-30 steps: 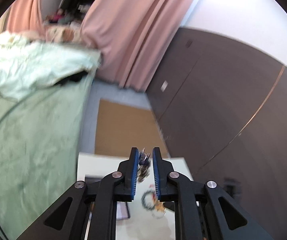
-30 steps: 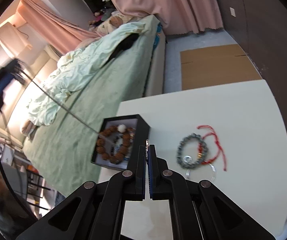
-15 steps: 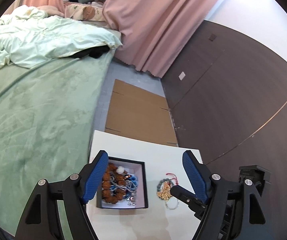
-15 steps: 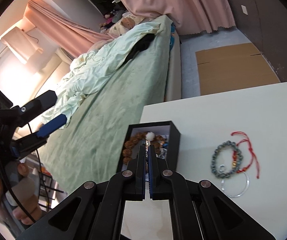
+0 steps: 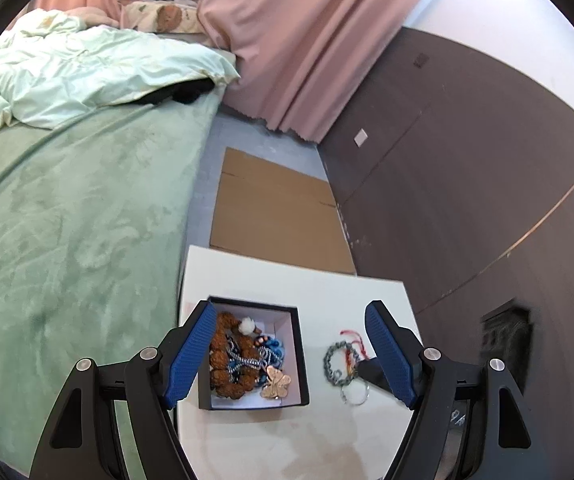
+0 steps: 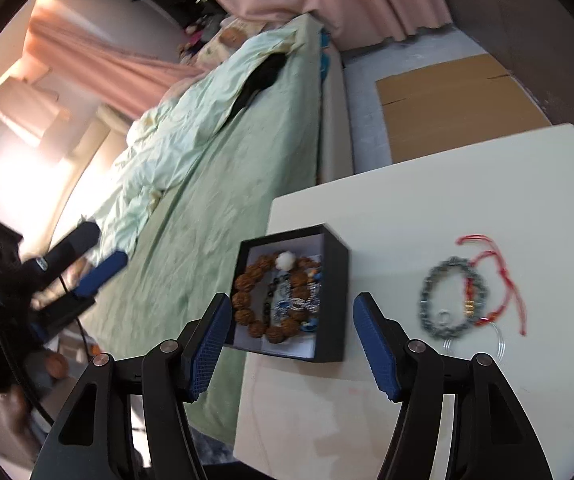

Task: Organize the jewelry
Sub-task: 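Open the left tool above the black box, then lower the left tool onto the grey bead bracelet and close it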

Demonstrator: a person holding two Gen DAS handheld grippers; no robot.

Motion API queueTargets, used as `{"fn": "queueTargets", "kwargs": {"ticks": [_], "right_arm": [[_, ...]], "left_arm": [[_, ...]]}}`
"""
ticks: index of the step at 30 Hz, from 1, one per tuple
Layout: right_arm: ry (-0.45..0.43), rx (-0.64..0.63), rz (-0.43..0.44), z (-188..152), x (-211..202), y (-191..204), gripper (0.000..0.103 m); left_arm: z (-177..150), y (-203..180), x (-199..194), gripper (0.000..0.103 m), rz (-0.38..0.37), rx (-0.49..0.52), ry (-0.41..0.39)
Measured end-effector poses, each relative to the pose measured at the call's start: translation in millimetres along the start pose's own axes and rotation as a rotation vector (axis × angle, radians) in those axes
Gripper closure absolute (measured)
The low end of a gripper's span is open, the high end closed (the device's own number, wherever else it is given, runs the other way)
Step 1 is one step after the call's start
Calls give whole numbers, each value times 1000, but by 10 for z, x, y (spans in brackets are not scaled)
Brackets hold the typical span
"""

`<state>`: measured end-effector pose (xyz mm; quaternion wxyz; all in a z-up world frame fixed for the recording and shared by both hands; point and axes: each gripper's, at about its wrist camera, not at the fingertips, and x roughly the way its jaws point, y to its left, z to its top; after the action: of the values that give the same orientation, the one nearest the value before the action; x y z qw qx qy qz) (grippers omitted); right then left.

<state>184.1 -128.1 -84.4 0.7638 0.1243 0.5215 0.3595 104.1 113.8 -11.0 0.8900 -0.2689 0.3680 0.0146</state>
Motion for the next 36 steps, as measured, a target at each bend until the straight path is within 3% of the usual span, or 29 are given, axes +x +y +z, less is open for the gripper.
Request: {"fn": "queueTargets", "kwargs": {"ticks": [20, 28, 36], "right_arm": [[4, 71, -186, -114, -587, -805, 39], [7, 159, -212, -100, -676, -1096, 39], [44, 241, -142, -89, -588, -1311, 40]], "left_arm": [[-455, -628, 497, 28, -66, 232, 175], [-610, -955, 803, 47, -100, 305, 239], [-724, -1108, 1256, 70, -95, 287, 320]]}}
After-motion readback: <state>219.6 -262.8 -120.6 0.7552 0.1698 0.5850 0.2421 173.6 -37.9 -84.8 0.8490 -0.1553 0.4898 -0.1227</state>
